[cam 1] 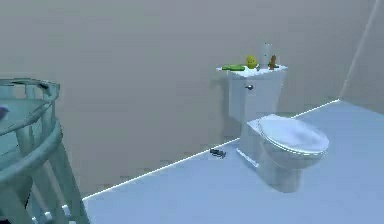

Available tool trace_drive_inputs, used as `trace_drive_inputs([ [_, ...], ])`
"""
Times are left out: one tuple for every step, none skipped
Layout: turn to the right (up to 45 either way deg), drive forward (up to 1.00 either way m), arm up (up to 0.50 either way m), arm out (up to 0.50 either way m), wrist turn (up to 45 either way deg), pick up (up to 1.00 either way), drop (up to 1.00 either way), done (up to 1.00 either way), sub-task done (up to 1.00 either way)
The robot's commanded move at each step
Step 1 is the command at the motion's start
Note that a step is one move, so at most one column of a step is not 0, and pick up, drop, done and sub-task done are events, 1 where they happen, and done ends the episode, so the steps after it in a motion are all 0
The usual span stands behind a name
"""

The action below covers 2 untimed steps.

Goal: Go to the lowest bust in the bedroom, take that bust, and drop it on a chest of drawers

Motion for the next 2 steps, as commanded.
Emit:
trace_drive_inputs([
  [-45.0, 0.0, 0.0, 0.0, 0.0, 0.0, 0.0, 0.0, 0.0],
  [-45.0, 0.0, 0.0, 0.0, 0.0, 0.0, 0.0, 0.0, 0.0],
])
